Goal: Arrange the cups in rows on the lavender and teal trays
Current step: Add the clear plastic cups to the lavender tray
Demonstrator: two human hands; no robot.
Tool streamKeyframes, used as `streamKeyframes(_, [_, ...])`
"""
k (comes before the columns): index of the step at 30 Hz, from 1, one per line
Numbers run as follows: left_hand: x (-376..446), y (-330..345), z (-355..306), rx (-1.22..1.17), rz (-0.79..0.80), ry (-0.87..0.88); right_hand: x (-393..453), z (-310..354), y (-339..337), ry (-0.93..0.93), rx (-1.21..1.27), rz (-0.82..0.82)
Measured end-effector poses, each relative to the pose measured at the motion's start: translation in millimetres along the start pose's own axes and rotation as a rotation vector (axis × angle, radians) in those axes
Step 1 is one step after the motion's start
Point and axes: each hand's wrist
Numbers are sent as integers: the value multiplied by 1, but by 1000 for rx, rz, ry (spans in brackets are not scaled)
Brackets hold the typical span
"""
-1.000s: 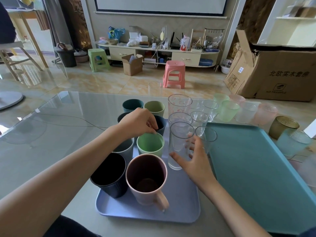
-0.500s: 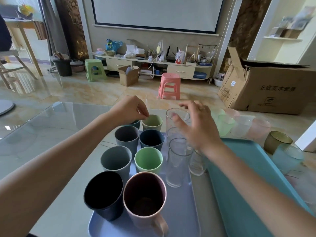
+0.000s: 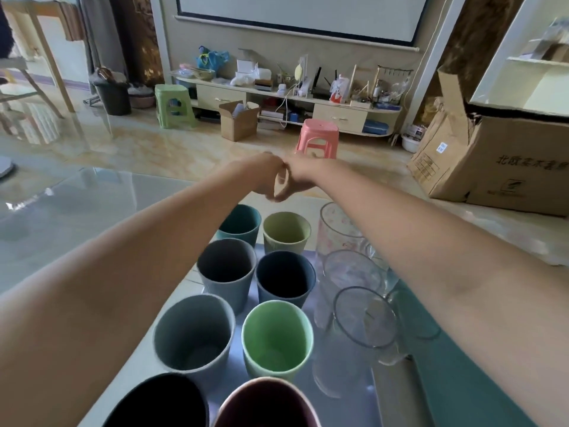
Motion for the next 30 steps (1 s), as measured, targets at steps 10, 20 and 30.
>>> streamKeyframes(10, [4, 13, -5, 40, -167, -5, -6, -16, 3, -1, 224, -141])
streamKeyframes(20, [-70, -64, -33, 57, -362, 80, -92, -1, -52, -80, 347, -460])
streamKeyframes(30, [-193, -120, -86, -100, -259, 149, -255, 22, -95, -169, 480, -391])
Point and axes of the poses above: each hand's wrist, its own x-axis towards the middle knuckle, its own y-axis out of the palm, z = x × y, and after that the axes turned 2 degrees about -z, right-handed
